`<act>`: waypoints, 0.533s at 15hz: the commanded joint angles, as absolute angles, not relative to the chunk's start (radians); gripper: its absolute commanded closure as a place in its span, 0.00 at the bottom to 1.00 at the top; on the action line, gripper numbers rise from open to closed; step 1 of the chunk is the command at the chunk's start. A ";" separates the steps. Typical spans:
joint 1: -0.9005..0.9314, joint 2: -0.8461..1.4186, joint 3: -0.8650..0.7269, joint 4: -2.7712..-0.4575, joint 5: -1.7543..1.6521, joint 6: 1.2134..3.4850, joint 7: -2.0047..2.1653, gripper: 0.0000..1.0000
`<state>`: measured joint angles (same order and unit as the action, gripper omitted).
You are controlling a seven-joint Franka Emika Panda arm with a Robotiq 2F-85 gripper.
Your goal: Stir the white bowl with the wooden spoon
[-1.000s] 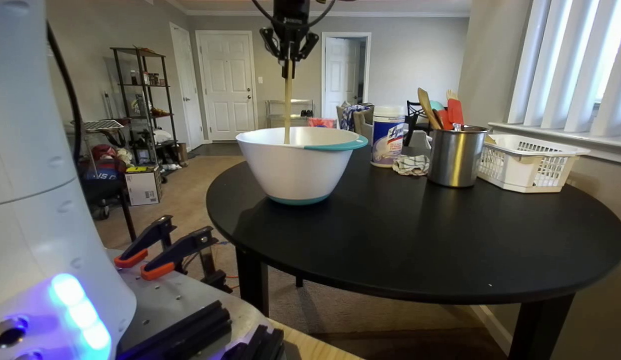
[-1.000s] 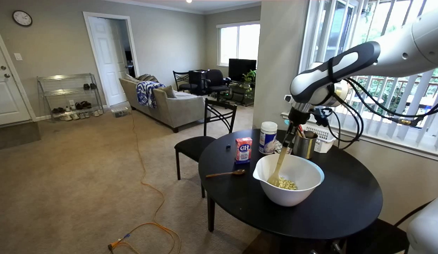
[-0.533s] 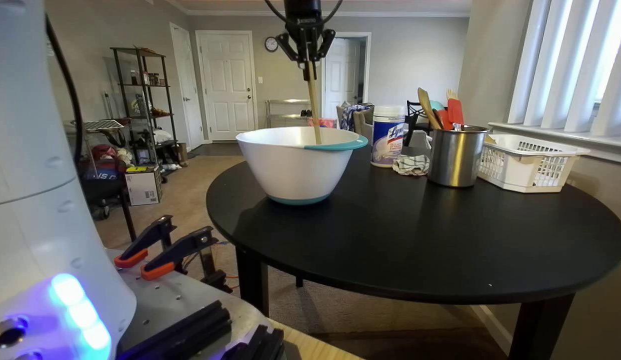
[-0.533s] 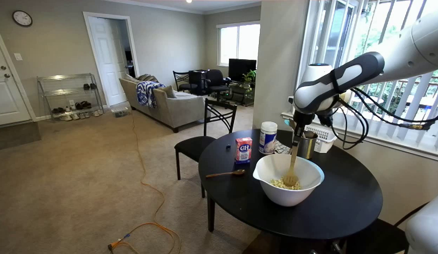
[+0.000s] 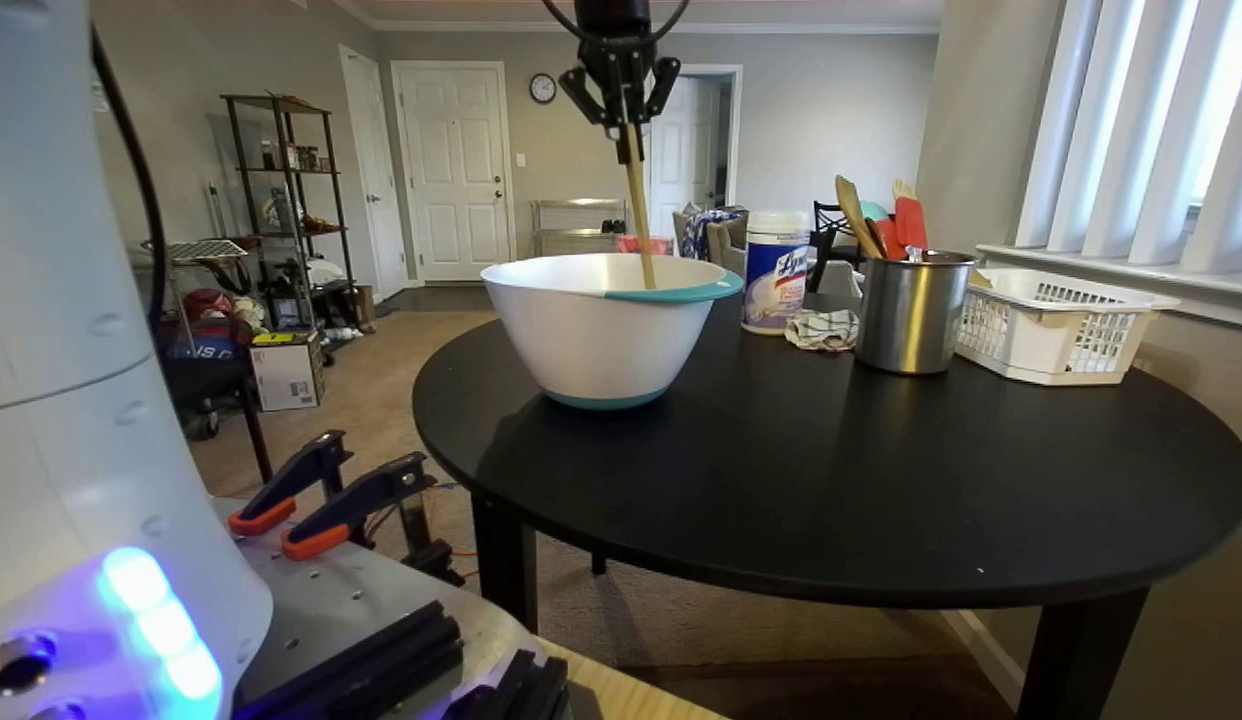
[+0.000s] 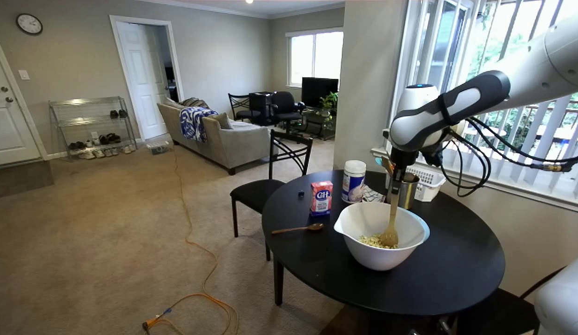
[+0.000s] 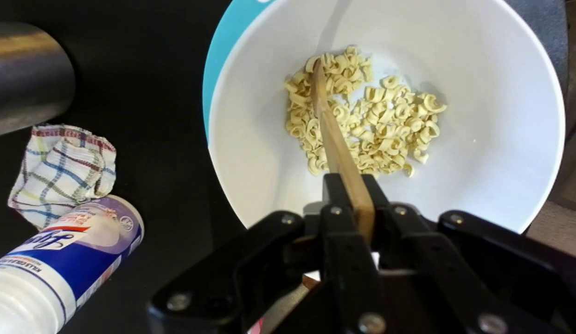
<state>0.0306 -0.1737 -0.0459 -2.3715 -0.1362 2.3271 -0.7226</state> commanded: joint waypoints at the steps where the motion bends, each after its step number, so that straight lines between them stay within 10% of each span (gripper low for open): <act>1: 0.045 -0.197 -0.057 -2.372 -0.084 2.232 -0.840 0.96; 8: 0.078 -0.184 -0.055 -2.344 0.097 2.112 -1.073 0.96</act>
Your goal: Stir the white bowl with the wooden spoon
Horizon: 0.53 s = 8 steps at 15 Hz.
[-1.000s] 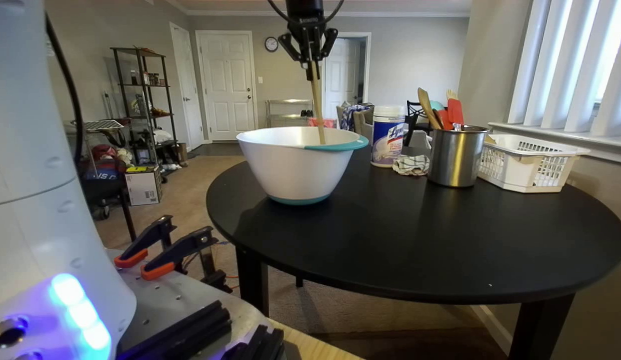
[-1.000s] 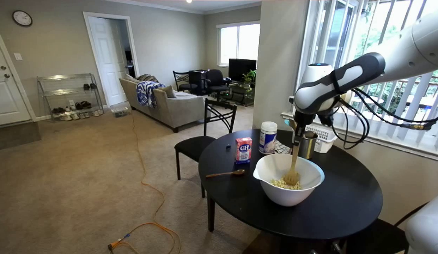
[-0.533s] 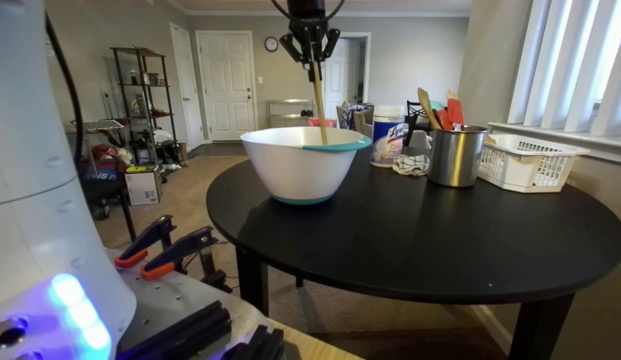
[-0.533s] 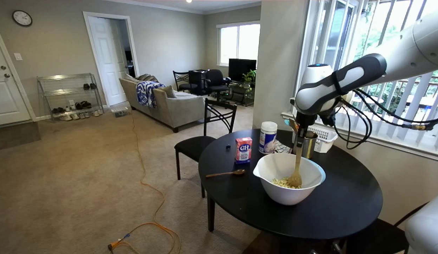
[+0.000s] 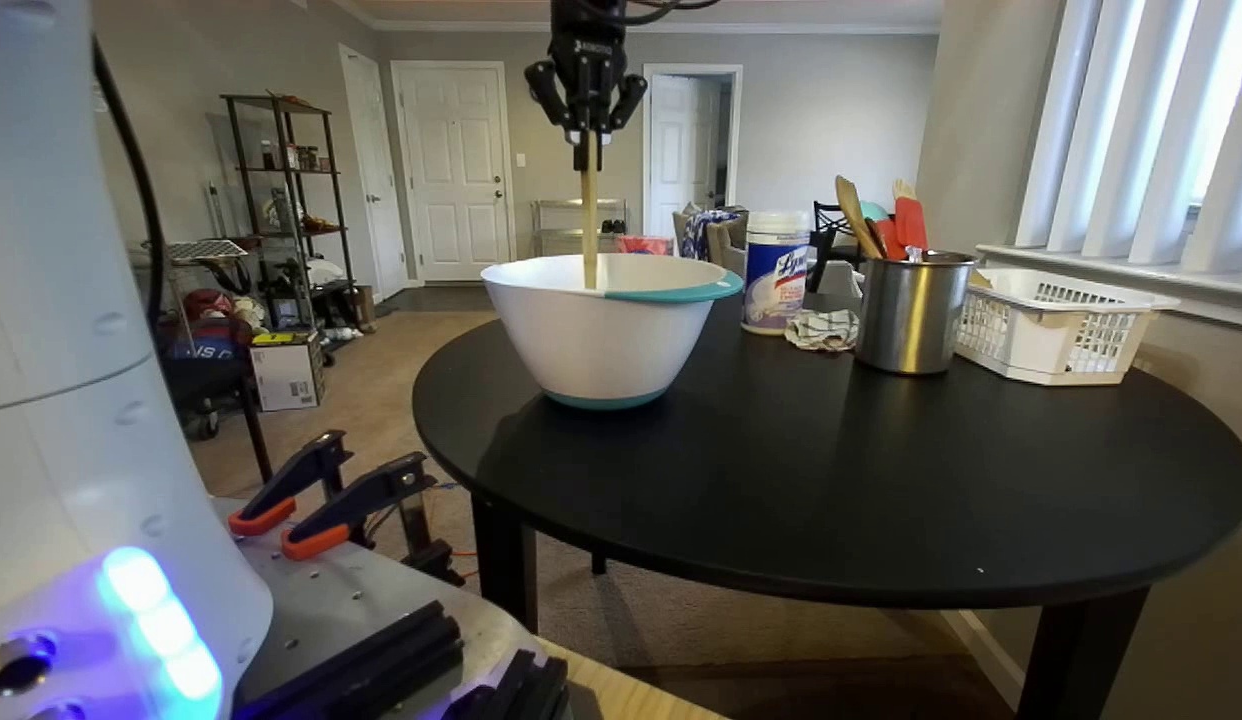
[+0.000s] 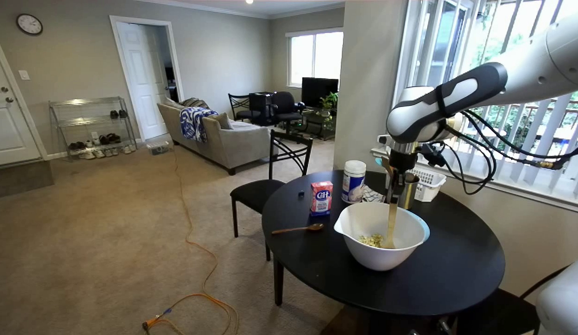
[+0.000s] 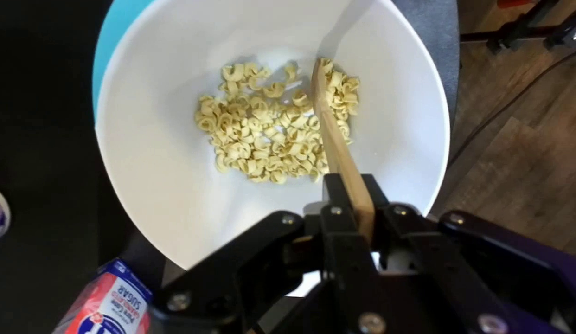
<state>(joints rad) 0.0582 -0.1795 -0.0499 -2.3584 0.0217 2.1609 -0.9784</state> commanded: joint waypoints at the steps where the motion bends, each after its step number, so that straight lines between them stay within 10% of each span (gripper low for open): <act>1: 0.080 -0.179 -0.051 -2.340 0.112 2.109 -1.089 0.96; 8: 0.095 -0.101 -0.029 -2.293 0.153 2.183 -1.089 0.96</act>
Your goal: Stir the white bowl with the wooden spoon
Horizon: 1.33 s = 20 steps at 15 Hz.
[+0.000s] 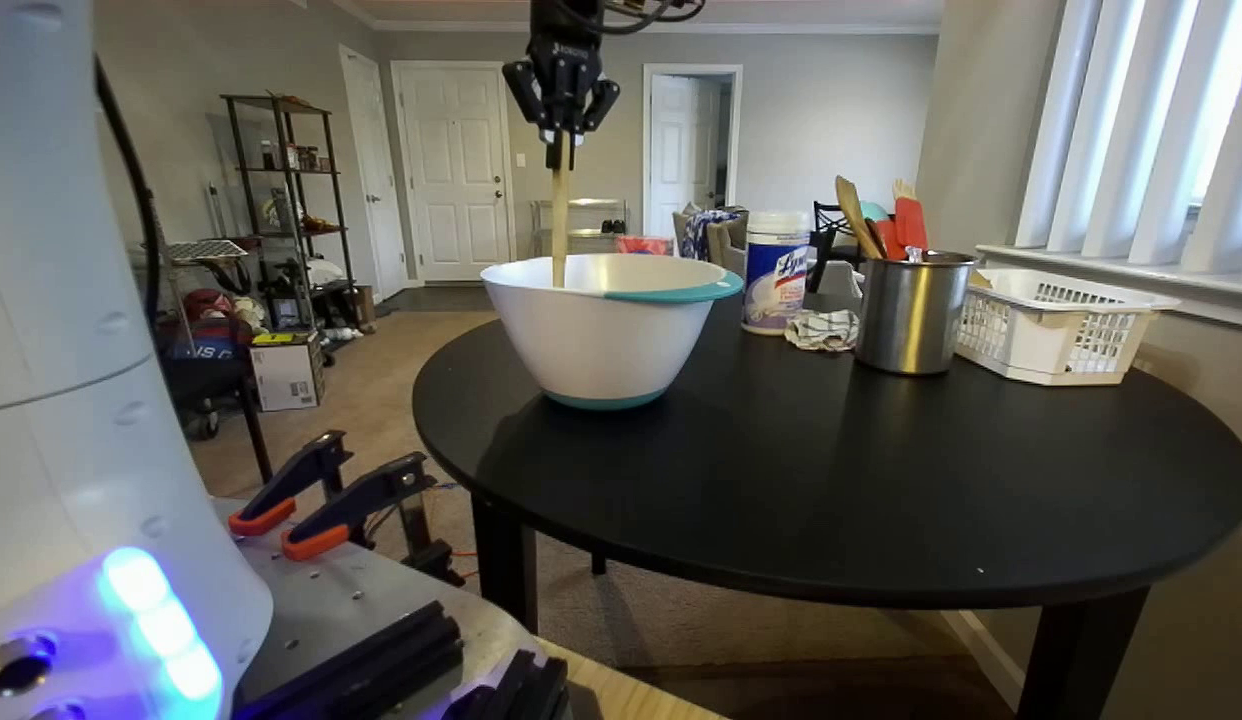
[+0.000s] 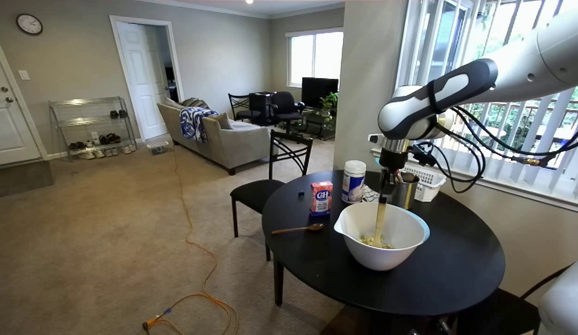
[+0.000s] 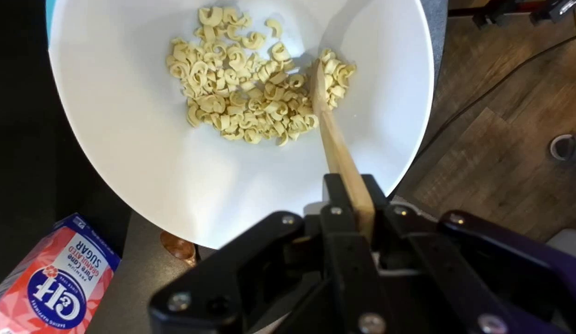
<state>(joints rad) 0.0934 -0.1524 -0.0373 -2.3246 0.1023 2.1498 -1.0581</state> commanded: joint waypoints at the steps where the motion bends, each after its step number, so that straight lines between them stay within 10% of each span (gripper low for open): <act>1: 0.094 -0.087 -0.027 -2.285 0.159 2.203 -1.086 0.96; 20: 0.043 -0.145 -0.009 -2.352 -0.127 2.287 -0.832 0.96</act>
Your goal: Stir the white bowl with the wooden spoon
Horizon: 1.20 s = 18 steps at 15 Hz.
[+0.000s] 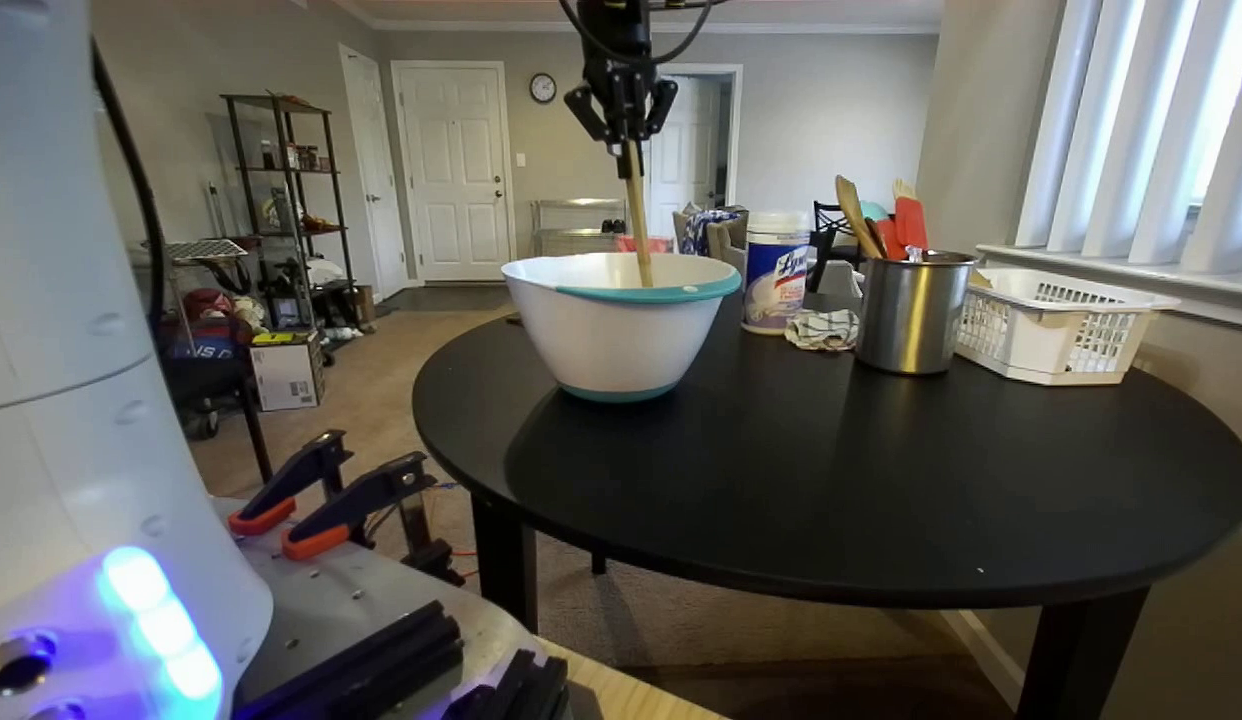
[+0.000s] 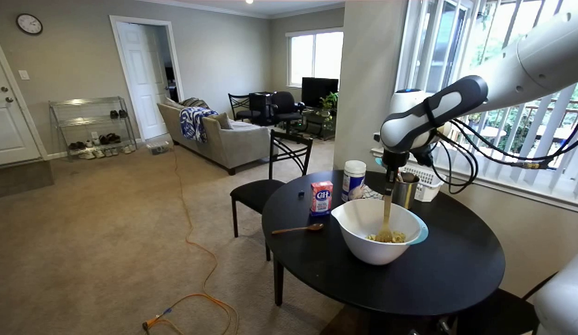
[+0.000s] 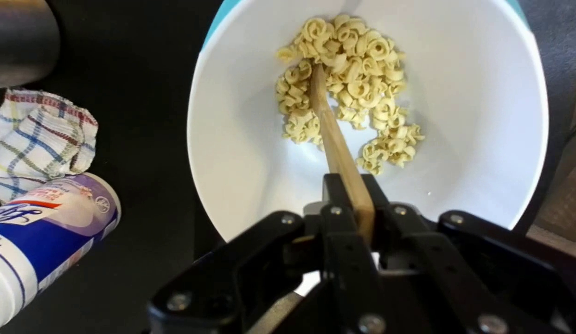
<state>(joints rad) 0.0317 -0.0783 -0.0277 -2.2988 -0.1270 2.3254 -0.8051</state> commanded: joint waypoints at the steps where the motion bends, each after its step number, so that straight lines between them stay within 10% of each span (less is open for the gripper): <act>1: 0.051 -0.157 -0.004 -2.358 -0.110 2.268 -0.858 0.96; 18: 0.084 -0.098 0.015 -2.224 -0.034 2.246 -0.911 0.96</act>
<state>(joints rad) 0.1039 -0.1063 0.0105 -2.2369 -0.0033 2.2425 -0.9538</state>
